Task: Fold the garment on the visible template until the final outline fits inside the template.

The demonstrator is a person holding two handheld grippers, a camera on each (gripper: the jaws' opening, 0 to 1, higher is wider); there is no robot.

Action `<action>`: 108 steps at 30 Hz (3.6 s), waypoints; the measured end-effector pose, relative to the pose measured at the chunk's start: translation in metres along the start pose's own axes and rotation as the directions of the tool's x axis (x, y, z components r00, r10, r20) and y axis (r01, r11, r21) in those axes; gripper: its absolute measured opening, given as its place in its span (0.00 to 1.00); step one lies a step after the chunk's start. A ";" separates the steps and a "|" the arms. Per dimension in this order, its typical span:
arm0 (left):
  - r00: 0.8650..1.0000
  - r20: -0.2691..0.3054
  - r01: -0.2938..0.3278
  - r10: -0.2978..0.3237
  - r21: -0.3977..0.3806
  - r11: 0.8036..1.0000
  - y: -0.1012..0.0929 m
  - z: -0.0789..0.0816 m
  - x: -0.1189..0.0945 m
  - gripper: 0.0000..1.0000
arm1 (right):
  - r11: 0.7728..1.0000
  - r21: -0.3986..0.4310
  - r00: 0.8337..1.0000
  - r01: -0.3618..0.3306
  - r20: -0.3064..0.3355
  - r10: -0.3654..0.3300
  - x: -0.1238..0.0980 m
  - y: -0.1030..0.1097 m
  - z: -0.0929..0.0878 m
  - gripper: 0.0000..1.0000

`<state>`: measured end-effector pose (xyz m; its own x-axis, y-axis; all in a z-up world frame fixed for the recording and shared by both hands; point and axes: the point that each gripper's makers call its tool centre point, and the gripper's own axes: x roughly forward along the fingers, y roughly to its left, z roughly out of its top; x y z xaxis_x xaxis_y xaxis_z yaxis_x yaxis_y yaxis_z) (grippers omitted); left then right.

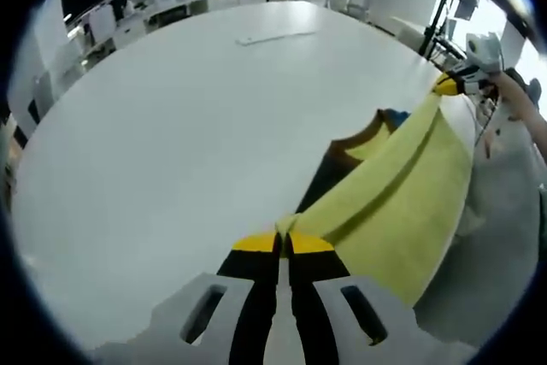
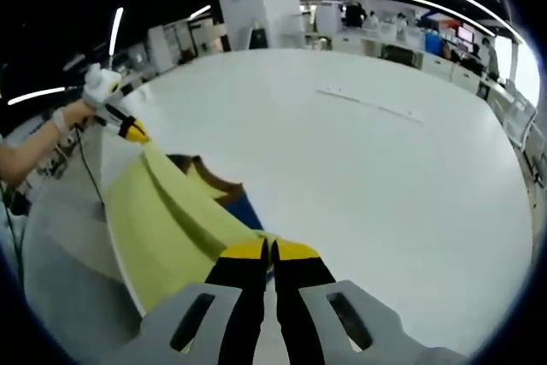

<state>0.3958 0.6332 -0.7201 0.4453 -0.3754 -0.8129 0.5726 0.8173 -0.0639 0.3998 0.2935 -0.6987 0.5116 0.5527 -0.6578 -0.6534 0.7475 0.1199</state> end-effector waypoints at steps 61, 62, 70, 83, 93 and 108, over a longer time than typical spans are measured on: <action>0.999 -0.031 -0.010 0.009 -0.032 0.999 0.009 -0.011 0.033 0.01 | 0.998 0.052 0.997 0.033 -0.071 -0.029 0.033 -0.016 -0.033 0.03; 0.999 -0.031 -0.010 0.009 -0.032 0.999 0.009 -0.011 0.034 0.01 | 0.998 0.054 0.997 0.033 -0.072 -0.029 0.033 -0.017 -0.033 0.03; 1.000 -0.020 -0.022 0.021 -0.024 0.999 0.010 -0.009 0.033 0.02 | 0.998 0.059 0.997 0.036 -0.063 -0.032 0.034 -0.018 -0.033 0.04; 0.999 0.021 -0.047 0.048 -0.022 0.999 0.014 -0.004 0.023 0.08 | 0.997 0.053 0.998 0.063 -0.027 -0.062 0.026 -0.020 -0.024 0.06; 0.995 0.062 -0.075 0.075 -0.011 0.997 0.018 0.008 0.011 0.14 | 0.996 0.045 0.997 0.082 0.008 -0.083 0.019 -0.021 -0.013 0.10; 0.994 0.099 -0.036 0.037 -0.008 0.999 0.001 0.011 -0.010 0.32 | 0.995 0.022 0.995 0.098 0.031 -0.098 0.005 -0.014 -0.010 0.19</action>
<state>0.3994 0.6330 -0.7062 0.5318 -0.3863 -0.7537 0.5503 0.8341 -0.0392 0.4061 0.2823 -0.7109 0.5907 0.4877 -0.6428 -0.5876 0.8060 0.0716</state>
